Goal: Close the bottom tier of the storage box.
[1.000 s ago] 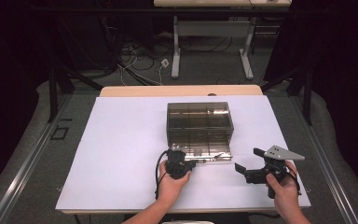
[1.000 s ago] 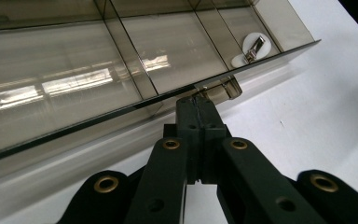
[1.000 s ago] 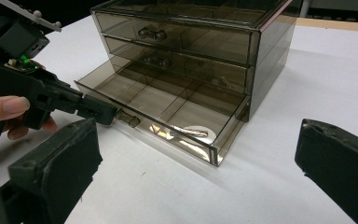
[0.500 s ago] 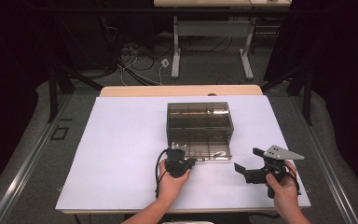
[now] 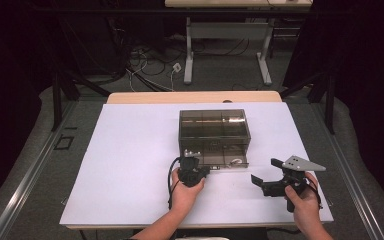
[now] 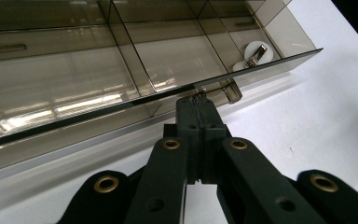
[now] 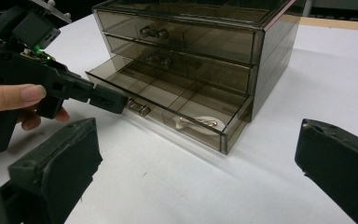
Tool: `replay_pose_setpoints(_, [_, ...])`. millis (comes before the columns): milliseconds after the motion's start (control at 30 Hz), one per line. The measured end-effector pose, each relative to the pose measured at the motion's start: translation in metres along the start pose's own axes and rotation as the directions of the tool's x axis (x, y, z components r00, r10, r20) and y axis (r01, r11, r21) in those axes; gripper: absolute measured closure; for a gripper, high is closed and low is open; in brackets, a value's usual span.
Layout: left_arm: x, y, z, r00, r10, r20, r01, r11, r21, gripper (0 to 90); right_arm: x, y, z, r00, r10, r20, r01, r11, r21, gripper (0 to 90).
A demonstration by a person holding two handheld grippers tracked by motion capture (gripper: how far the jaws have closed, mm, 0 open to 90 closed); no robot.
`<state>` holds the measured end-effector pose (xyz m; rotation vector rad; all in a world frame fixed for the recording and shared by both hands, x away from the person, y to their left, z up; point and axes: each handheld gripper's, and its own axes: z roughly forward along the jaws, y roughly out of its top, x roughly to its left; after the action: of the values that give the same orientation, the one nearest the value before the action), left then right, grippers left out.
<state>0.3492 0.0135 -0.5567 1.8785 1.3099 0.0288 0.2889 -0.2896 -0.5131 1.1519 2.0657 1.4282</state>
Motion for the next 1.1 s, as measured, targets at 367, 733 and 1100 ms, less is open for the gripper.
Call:
replay_pose_setpoints(367, [0.002, 0.008, 0.004, 0.9997, -0.021, -0.013, 0.021, 0.9997, -0.012, 90.0, 0.000, 0.000, -0.001, 1.0000, 0.003, 0.002, -0.003, 1.000, -0.004, 0.0])
replay_pose_setpoints(733, [0.004, 0.015, 0.009, 0.9988, -0.035, -0.034, 0.034, 0.9991, -0.026, 90.0, 0.001, 0.001, -0.001, 0.9999, 0.011, 0.000, -0.011, 1.000, -0.006, 0.0])
replay_pose_setpoints(1100, [0.007, 0.021, 0.013, 0.9978, -0.048, -0.045, 0.047, 0.9982, -0.037, 90.0, 0.000, 0.000, -0.001, 1.0000, 0.001, 0.000, -0.001, 1.000, -0.001, 0.0])
